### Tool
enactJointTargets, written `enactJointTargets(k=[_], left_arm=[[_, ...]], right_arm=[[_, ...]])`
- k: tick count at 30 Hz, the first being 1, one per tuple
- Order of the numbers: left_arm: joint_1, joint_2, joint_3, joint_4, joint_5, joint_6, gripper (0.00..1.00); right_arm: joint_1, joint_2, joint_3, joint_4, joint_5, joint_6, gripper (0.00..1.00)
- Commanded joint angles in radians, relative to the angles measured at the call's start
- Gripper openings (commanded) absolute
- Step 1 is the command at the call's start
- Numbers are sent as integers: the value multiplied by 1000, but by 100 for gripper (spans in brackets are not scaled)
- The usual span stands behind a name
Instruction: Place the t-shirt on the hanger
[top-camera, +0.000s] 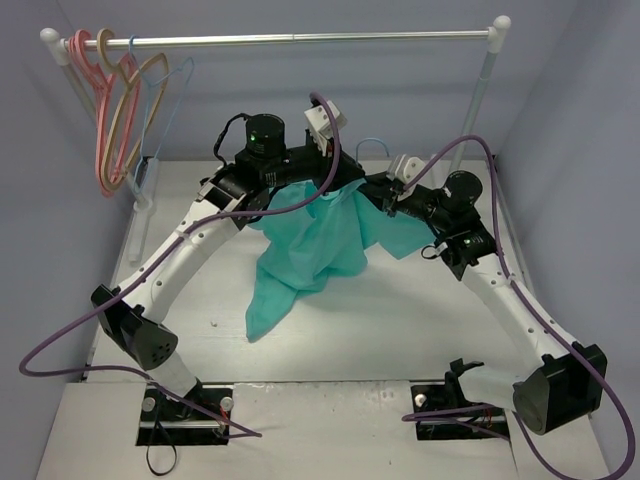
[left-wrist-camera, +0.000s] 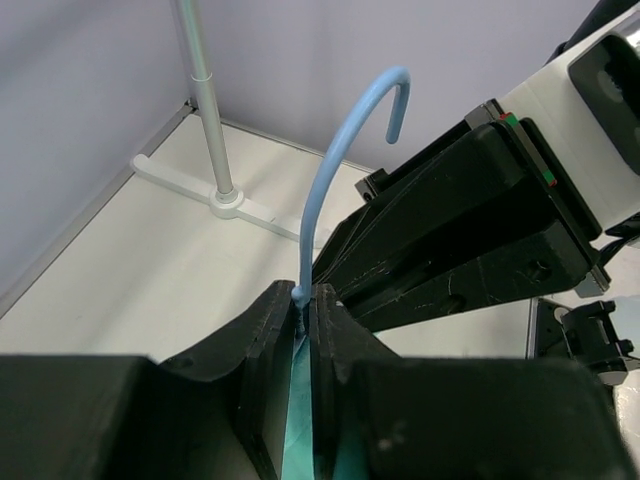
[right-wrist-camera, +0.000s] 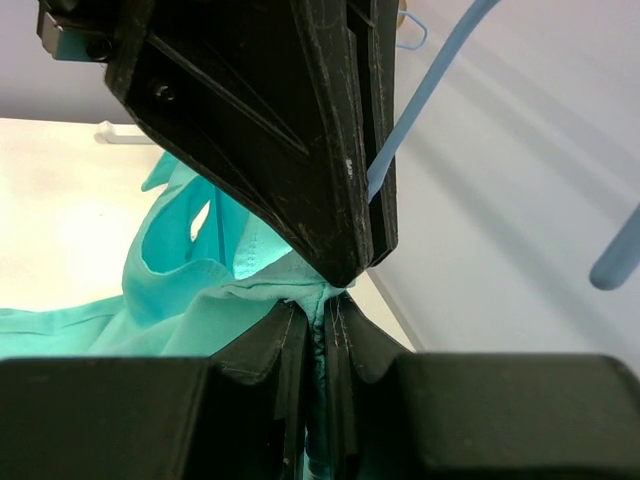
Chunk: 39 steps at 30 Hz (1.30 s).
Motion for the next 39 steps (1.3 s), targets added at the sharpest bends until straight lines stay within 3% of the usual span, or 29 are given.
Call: enactJointTargets(k=[1,39], left_arm=[[26,-104,15,91,-20,-6,13],[6,1,60,187,42,-75,29]], right_arm=[[-46,-44,3,83,51,14,0],[-16,-13,19,135,28,52,0]])
